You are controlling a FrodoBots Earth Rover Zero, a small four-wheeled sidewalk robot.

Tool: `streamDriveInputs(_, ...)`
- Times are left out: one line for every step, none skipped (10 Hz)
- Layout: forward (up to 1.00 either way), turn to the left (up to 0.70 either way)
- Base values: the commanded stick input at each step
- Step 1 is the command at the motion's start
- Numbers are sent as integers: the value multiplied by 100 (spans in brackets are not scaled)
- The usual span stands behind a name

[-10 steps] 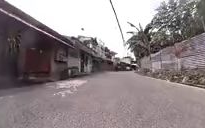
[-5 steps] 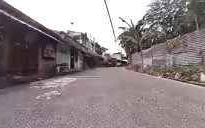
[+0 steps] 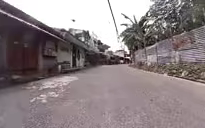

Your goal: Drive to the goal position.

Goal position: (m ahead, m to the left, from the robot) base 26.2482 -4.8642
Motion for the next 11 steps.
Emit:
streamDriveInputs(50,7)
streamDriveInputs(50,7)
streamDriveInputs(50,7)
streamDriveInputs(50,7)
streamDriveInputs(50,7)
streamDriveInputs(50,7)
streamDriveInputs(50,7)
streamDriveInputs(50,7)
streamDriveInputs(50,7)
streamDriveInputs(50,7)
streamDriveInputs(50,7)
